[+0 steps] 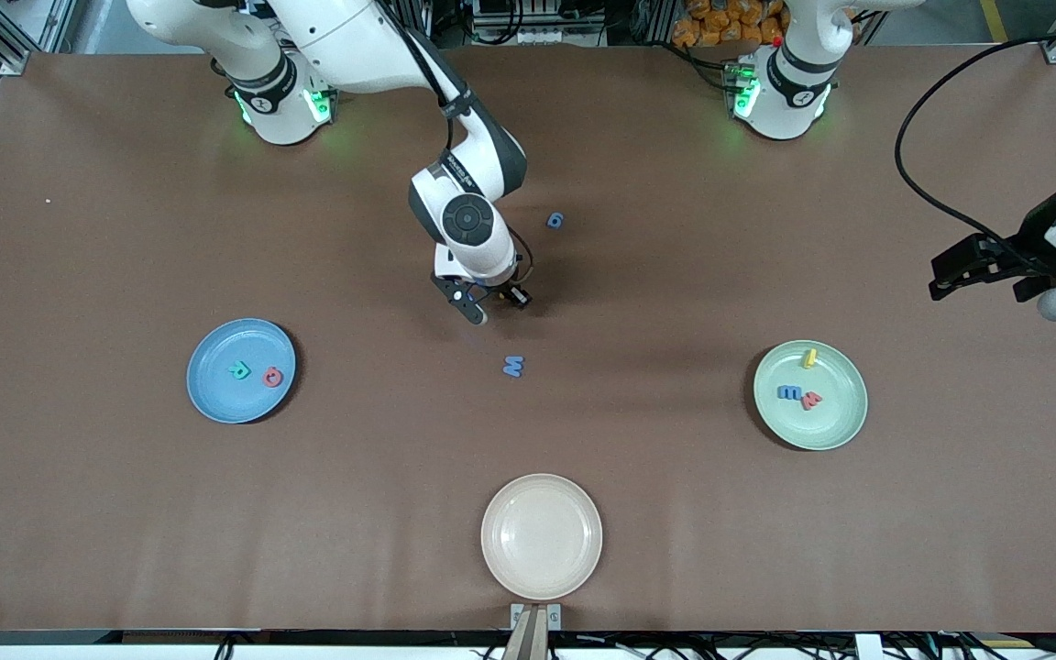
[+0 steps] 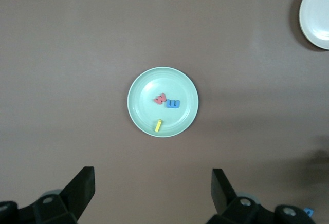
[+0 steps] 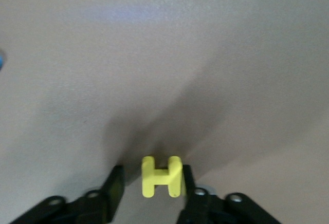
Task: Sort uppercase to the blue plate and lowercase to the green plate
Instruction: 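Carry the yellow H to the blue plate while the left gripper reaches the g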
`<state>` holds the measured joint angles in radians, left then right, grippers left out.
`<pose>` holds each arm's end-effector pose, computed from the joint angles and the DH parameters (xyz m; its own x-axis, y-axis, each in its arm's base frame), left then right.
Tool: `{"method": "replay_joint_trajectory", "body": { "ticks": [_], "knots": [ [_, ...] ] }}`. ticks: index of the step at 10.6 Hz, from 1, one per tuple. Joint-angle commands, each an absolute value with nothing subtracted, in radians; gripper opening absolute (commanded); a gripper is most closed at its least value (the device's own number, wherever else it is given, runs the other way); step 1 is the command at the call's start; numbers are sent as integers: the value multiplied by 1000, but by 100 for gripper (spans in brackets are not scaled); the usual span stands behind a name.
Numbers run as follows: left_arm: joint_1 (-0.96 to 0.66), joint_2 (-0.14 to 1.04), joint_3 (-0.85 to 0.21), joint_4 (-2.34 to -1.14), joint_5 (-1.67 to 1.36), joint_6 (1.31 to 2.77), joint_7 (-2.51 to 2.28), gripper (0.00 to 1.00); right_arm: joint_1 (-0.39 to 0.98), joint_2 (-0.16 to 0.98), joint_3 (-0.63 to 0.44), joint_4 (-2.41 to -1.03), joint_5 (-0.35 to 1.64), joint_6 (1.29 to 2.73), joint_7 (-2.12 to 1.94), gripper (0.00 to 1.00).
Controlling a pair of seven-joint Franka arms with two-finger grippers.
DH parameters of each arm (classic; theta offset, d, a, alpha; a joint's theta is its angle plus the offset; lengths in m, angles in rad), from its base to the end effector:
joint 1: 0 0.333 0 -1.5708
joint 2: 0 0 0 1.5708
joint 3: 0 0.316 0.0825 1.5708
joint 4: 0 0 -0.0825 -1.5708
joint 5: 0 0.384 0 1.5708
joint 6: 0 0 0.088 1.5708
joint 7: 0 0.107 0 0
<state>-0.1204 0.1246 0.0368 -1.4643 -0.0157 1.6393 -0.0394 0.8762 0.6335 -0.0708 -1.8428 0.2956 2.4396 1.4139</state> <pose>0.5975 -0.0531 0.6095 0.9978 -0.0435 0.0500 -0.0442 -0.9989 0.0131 0.4412 0.4633 0.1784 0.6702 -0.7278 -0.1455 -0.7330 -0.6798 0.0242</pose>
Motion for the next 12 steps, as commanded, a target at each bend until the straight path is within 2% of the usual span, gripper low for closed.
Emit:
{"method": "replay_joint_trajectory", "body": {
  "ticks": [1, 5, 7, 9, 12],
  "knots": [
    [-123, 112, -15, -1480, -37, 1594, -52, 100, 891, 626, -81, -1864, 270, 2434, 1442, 0],
    [-124, 109, -190, -1540, -38, 1592, -268, 100, 885, 592, -95, -1856, 270, 2412, 1436, 0],
    [-118, 103, -280, -1632, -37, 1667, -346, 100, 881, 580, -130, -1827, 246, 2355, 1402, 0],
    [-121, 117, -371, -1673, -37, 1687, -476, 100, 873, 569, -184, -1813, 241, 2284, 1304, 0],
    [-124, 118, -538, -1819, -37, 1880, -667, 100, 873, 561, -300, -1812, 241, 2160, 1075, 0]
  ]
}}
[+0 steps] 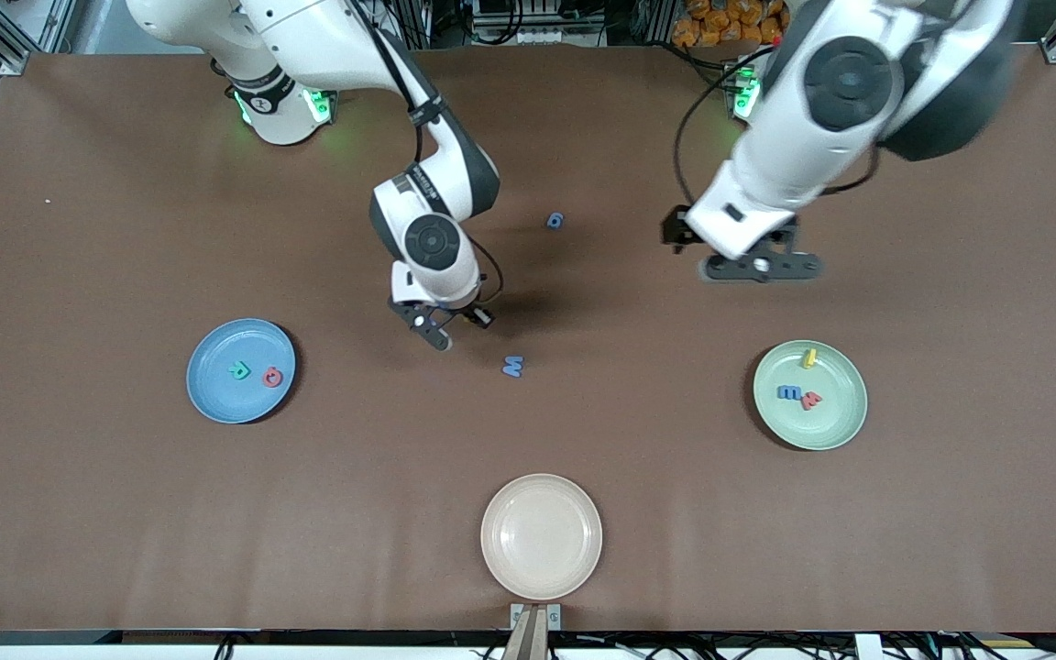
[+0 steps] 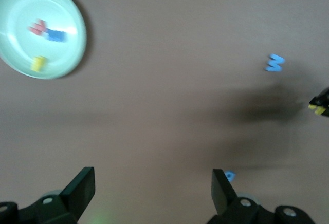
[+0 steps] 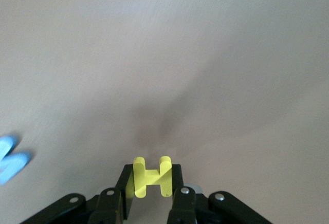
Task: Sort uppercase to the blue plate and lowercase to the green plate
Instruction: 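Carry the yellow H to the blue plate while the left gripper reaches the g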
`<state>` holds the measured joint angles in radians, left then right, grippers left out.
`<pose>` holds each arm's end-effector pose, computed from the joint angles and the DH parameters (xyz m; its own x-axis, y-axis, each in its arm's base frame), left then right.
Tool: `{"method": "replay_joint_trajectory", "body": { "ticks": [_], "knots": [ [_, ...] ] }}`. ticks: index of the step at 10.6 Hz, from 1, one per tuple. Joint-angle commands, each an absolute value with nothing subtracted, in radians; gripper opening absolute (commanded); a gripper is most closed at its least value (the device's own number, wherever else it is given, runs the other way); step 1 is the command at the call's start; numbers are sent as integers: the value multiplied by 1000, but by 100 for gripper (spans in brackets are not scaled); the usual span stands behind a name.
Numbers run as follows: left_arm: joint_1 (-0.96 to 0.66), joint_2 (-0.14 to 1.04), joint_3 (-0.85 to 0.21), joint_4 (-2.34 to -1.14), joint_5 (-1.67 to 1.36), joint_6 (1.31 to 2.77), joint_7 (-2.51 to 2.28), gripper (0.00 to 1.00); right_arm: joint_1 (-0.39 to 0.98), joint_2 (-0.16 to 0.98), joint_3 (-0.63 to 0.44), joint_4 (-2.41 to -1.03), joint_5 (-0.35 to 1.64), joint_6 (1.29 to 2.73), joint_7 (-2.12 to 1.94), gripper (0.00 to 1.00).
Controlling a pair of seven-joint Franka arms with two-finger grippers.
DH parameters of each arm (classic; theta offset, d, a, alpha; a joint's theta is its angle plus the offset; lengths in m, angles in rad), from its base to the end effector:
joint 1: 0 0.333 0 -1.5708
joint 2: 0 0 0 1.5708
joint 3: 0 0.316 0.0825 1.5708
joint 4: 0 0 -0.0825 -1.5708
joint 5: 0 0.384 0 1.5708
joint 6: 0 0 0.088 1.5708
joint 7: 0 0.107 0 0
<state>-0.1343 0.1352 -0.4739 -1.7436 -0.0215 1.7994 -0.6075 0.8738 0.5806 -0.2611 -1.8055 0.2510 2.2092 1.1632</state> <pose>0.4918 -0.3300 0.4921 0.9950 0.0050 -0.1001 0.0081 -0.9995 0.0303 0.5097 0.3807 0.2189 0.7671 -0.6351 -0.0912 -0.6239 -0.7715 0.1249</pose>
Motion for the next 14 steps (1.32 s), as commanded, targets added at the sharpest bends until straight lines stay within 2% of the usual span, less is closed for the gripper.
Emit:
{"method": "replay_joint_trajectory", "body": {
  "ticks": [1, 3, 6, 8, 12, 14],
  "knots": [
    [-124, 120, -582, -1871, -32, 1951, -711, 100, 873, 560, -349, -1812, 241, 2116, 972, 0],
    [-127, 127, -671, -1960, -25, 2080, -742, 100, 871, 558, -452, -1815, 242, 2053, 751, 0],
    [-181, 176, -757, -2031, 52, 2187, -741, 100, 809, 560, -532, -1816, 242, 2014, 492, 0],
    [-256, 257, -769, -2036, 154, 2212, -741, 100, 740, 558, -540, -1813, 241, 1999, 335, 0],
    [-295, 343, -767, -2205, 305, 2478, -704, 100, 619, 566, -577, -1815, 241, 1991, 51, 0],
    [-317, 383, -756, -2229, 363, 2514, -704, 100, 565, 571, -577, -1815, 241, 1991, -46, 0]
  ]
}}
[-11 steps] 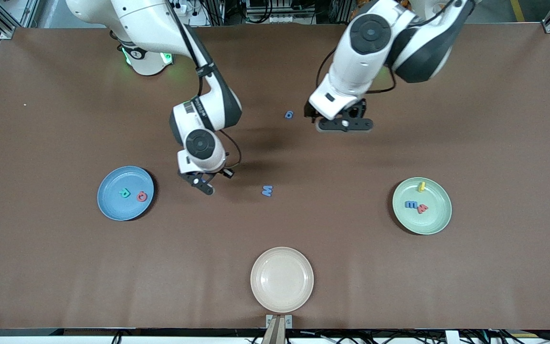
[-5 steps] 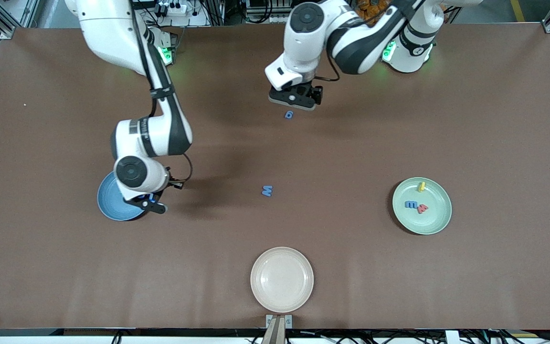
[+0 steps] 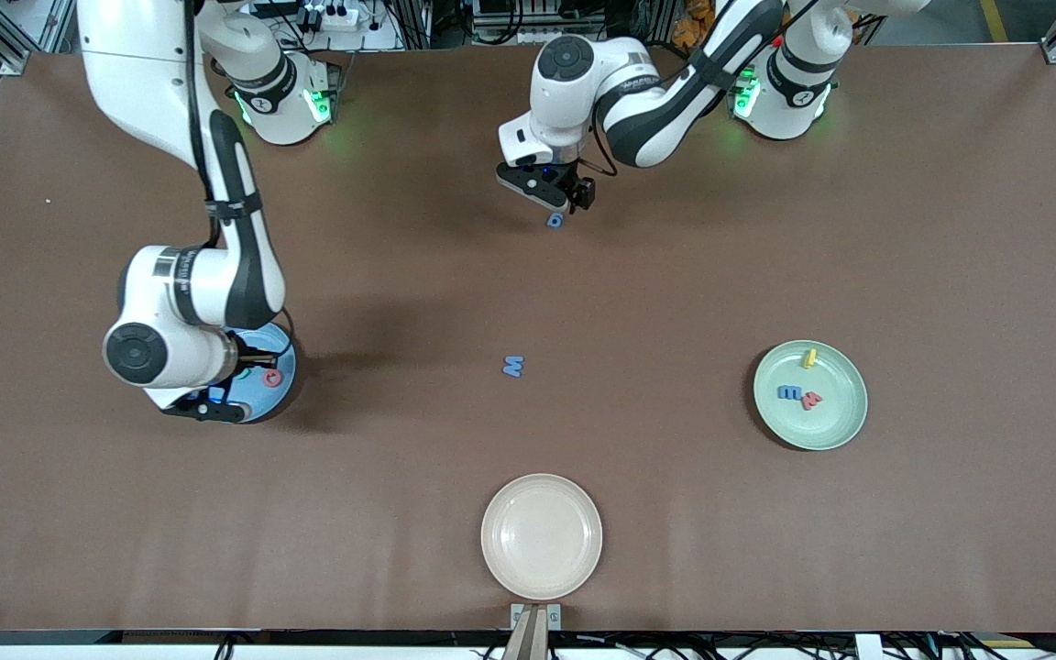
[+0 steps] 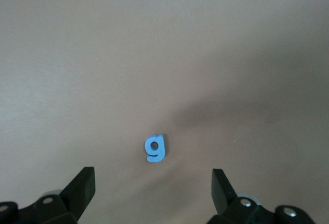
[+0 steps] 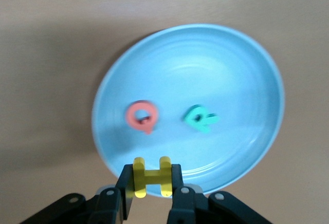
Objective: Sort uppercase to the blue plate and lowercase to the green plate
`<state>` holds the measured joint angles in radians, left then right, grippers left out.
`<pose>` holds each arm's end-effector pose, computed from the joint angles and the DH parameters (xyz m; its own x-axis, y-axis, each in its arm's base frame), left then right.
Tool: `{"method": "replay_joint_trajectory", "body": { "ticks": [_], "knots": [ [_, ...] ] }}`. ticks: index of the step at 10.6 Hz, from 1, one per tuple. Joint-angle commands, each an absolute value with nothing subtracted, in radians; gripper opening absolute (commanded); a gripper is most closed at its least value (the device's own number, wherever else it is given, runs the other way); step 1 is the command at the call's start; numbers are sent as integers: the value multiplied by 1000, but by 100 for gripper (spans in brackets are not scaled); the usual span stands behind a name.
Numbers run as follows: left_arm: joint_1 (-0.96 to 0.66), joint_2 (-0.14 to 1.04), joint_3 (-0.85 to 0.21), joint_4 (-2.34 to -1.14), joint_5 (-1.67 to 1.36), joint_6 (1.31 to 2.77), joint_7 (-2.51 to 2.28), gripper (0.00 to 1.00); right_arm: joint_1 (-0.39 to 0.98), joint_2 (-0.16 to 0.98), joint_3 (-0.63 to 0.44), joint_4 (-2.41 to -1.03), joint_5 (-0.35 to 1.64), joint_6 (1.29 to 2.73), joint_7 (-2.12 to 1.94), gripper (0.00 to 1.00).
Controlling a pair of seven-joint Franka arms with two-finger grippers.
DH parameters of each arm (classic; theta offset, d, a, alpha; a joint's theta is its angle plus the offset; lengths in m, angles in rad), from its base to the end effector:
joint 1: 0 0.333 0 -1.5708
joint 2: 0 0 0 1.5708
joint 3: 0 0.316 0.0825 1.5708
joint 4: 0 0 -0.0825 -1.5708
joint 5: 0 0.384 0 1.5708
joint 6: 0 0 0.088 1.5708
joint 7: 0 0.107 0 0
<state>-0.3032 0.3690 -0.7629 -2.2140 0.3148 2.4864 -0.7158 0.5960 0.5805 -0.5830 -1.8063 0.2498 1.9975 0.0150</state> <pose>0.2652 -0.4842 0.2566 0.8455 -0.5339 -0.0069 -0.5324 -0.8439 0.0659 0.6150 0.0450 0.2459 0.9562 -0.1197 -0.2670 -0.0897 -0.9885 0.1220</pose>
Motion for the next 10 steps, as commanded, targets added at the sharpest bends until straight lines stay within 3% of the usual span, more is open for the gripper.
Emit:
{"method": "replay_joint_trajectory", "body": {
  "ticks": [1, 2, 3, 10],
  "knots": [
    [-355, 397, -721, -2229, 367, 2516, -709, 100, 552, 572, -575, -1815, 242, 1985, -58, 15],
    [-386, 409, -692, -2229, 367, 2526, -719, 100, 554, 572, -575, -1813, 245, 1974, -48, 75],
    [-391, 425, -689, -2229, 367, 2531, -727, 100, 554, 572, -574, -1813, 255, 1971, -46, 100],
    [-564, 503, -497, -2217, 367, 2614, -752, 94, 571, 571, -572, -1809, 259, 1951, -44, 100]
  ]
}}
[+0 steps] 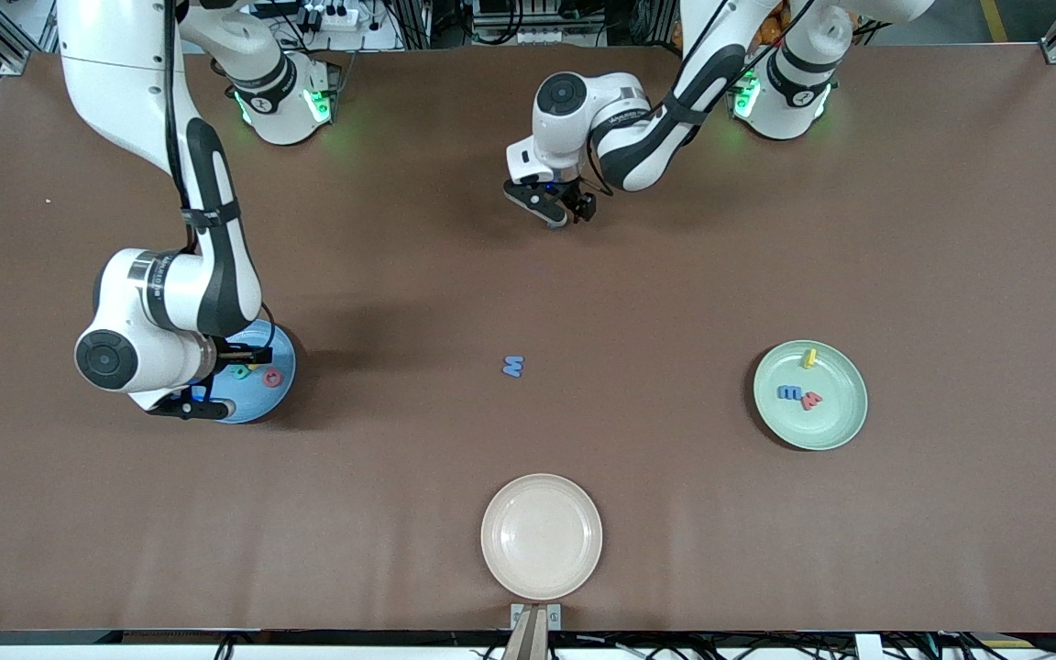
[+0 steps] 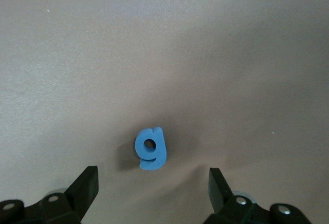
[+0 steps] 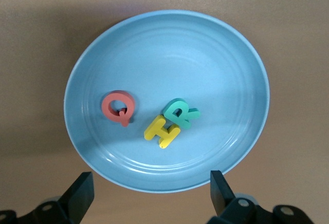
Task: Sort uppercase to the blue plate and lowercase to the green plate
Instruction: 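Lower the left gripper and grasp the blue g letter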
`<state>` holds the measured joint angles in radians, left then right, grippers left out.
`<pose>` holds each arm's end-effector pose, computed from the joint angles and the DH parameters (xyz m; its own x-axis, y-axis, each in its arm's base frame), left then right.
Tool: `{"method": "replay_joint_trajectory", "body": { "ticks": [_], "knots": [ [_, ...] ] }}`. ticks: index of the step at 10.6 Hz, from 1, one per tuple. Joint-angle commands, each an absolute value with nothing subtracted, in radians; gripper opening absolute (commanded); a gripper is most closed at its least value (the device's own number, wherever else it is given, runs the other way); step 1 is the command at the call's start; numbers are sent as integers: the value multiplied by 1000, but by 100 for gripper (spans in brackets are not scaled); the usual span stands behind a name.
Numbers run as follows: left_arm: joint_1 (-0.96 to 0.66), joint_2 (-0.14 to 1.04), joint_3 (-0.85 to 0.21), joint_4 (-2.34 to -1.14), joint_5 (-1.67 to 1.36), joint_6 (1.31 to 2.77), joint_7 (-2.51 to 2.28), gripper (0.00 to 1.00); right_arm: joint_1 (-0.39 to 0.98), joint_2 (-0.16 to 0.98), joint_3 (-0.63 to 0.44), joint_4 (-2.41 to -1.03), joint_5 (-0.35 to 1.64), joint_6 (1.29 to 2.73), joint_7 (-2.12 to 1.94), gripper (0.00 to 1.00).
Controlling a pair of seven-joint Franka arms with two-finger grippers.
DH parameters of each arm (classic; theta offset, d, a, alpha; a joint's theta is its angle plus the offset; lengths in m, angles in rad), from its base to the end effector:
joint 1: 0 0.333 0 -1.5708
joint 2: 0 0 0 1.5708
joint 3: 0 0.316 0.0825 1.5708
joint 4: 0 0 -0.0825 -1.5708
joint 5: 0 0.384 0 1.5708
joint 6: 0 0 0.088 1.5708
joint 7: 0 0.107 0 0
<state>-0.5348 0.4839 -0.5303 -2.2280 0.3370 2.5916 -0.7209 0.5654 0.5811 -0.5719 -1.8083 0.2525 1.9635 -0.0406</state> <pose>0.2479 -0.4803 0.1794 0.8286 -0.5568 -0.0590 -0.5551 -0.8307 0.0432 0.6105 0.0324 0.2412 0.9462 -0.0881 -0.3113 -0.0598 -0.9933 0.0993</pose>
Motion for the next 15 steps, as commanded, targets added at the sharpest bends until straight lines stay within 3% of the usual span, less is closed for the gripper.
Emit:
{"method": "replay_joint_trajectory", "body": {
  "ticks": [1, 4, 5, 8, 11, 12, 15],
  "knots": [
    [-593, 505, -471, -2214, 367, 2617, -752, 92, 571, 571, -571, -1809, 259, 1953, -43, 100],
    [-624, 528, -446, -2192, 367, 2623, -770, 84, 583, 572, -568, -1809, 259, 1953, -15, 100],
    [-624, 528, -446, -2192, 365, 2623, -772, 75, 583, 572, -568, -1809, 259, 1953, -15, 100],
    [-621, 523, -446, -2191, 367, 2623, -773, 70, 583, 572, -568, -1809, 259, 1953, -15, 100],
    [-621, 523, -433, -2187, 367, 2623, -773, 56, 586, 572, -568, -1806, 259, 1953, -15, 100],
    [-621, 523, -433, -2184, 367, 2623, -773, 49, 586, 572, -568, -1799, 259, 1953, -12, 100],
    [-620, 520, -422, -2180, 367, 2622, -773, 3, 584, 575, -531, -1770, 259, 1953, 70, 100]
  ]
}}
